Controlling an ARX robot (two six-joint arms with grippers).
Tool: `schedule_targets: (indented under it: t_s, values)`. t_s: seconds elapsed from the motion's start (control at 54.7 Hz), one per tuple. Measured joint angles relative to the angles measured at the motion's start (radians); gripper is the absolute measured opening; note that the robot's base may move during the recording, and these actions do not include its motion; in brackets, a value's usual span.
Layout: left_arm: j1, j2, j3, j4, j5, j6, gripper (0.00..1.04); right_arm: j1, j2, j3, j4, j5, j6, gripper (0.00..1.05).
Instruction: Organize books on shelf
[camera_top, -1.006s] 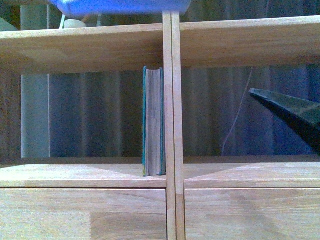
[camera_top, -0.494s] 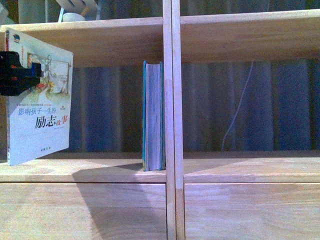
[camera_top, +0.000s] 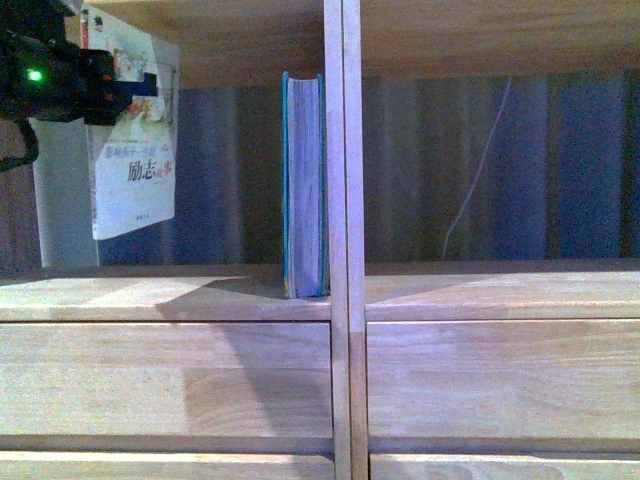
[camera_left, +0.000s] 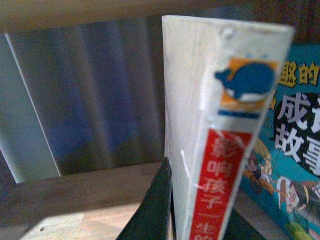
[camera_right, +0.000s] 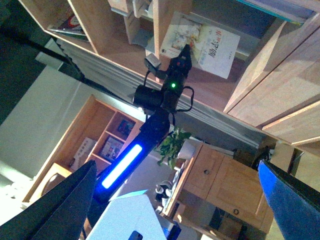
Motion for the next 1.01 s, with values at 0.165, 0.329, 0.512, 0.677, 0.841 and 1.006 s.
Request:
schedule_targets:
  t_s: [0.165, 0.329, 0.512, 0.677, 0.841, 1.006]
  values:
    - [-0.055, 0.123, 0.126, -0.02, -0.085, -0.002, 0.07, -0.042, 0.048, -0.025, 0.111, -0.022, 0.043, 0.98]
    - [-0.092, 0.206, 0.201, -0.033, -0.117, -0.019, 0.07, -0.075, 0.093, -0.045, 0.19, -0.043, 0.078, 0.98]
    - [-0.133, 0.277, 0.267, -0.032, -0.139, -0.038, 0.07, -0.076, 0.099, -0.048, 0.194, -0.047, 0.079, 0.98]
    - [-0.151, 0.323, 0.318, -0.039, -0.154, -0.042, 0.07, -0.076, 0.099, -0.048, 0.194, -0.048, 0.079, 0.98]
    - [-0.155, 0.362, 0.358, -0.055, -0.16, -0.067, 0.07, -0.076, 0.099, -0.048, 0.194, -0.048, 0.08, 0.98]
    - [-0.155, 0.388, 0.382, -0.084, -0.164, -0.097, 0.07, -0.076, 0.099, -0.048, 0.194, -0.048, 0.08, 0.98]
